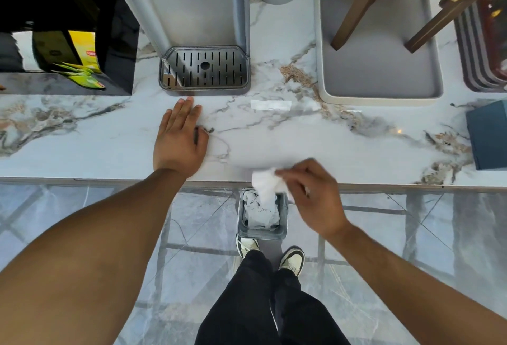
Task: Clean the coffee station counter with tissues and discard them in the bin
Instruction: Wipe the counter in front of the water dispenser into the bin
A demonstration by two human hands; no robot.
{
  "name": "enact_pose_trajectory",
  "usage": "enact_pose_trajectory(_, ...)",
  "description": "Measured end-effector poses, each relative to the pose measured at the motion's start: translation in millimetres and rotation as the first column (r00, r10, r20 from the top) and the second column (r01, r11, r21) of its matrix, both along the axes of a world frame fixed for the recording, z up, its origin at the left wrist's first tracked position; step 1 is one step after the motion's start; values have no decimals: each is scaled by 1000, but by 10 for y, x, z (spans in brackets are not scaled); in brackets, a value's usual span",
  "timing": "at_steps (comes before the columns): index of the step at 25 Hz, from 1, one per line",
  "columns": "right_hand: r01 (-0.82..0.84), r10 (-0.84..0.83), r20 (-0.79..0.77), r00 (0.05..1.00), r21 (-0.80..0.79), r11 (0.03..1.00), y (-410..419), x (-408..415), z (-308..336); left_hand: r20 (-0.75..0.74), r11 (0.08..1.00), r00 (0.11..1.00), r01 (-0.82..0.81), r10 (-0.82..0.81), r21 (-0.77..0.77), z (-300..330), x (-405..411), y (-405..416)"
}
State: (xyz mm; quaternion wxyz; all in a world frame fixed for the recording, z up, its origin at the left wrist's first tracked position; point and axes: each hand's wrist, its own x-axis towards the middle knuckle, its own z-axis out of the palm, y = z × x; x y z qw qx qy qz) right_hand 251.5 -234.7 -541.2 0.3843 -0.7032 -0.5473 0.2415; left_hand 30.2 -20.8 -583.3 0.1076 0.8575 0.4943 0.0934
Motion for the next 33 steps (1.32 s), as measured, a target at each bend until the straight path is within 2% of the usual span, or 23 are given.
enact_pose_trajectory(4,215,-220,110,969,62,975,909,316,102,9,1000,1000,1,-1,-1,18,5,-2)
enact_pose_trajectory(7,265,-261,195,945,5,964,1372,428,26,15,1000,1000,1,-1,-7,29,3,-6)
enact_pose_trajectory(10,223,-195,248,949,-92,970,1512,404,-82,17,1000,1000,-2,2,-9,22,3,-10)
enact_pose_trajectory(13,165,-144,236,961,-69,984,1333,229,-133,5,1000,1000,5,-5,-18,21,3,-6)
enact_pose_trajectory(16,50,-36,208,977,-59,997,950,25,-135,7,1000,1000,9,-9,-14,24,3,-5)
enact_pose_trajectory(20,-140,156,106,982,-142,980,254,-257,-86,9,1000,1000,11,-11,-15,35,14,-15)
enact_pose_trajectory(23,-196,215,78,974,-203,959,-156,-403,-37,2,1000,1000,15,-15,-9,40,19,-29)
enact_pose_trajectory(25,-154,170,89,981,-166,974,-212,-390,15,-6,1000,1000,25,-25,-2,41,21,-44)
enact_pose_trajectory(30,175,-168,139,976,-44,984,269,-101,154,-68,999,997,38,-40,-26,78,39,-65)
enact_pose_trajectory(33,194,-191,125,974,-9,981,529,-2,152,-92,997,994,54,-59,-51,109,52,-47)
